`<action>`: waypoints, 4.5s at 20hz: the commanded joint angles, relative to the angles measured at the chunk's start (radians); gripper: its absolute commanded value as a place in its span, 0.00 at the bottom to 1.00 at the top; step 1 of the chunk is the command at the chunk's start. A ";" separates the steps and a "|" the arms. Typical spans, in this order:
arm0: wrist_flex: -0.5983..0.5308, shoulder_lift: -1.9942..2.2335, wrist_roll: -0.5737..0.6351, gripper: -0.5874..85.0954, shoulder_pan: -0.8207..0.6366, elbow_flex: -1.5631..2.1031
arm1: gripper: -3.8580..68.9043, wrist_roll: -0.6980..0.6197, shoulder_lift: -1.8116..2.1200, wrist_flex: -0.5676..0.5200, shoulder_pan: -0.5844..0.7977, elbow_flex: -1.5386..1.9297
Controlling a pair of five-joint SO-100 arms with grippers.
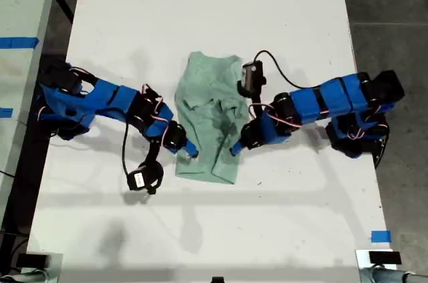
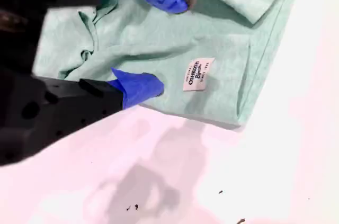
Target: Fold tshirt
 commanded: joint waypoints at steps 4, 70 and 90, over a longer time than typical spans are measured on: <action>-0.318 0.196 -0.078 0.26 0.069 0.255 | 0.44 0.094 -0.152 -0.012 -0.075 -0.195; 0.067 0.087 0.477 0.01 -0.416 -0.054 | 0.04 -0.249 -0.101 0.189 0.311 -0.383; 0.169 0.334 0.658 0.53 -0.936 0.060 | 0.44 -0.520 0.218 0.262 0.856 -0.057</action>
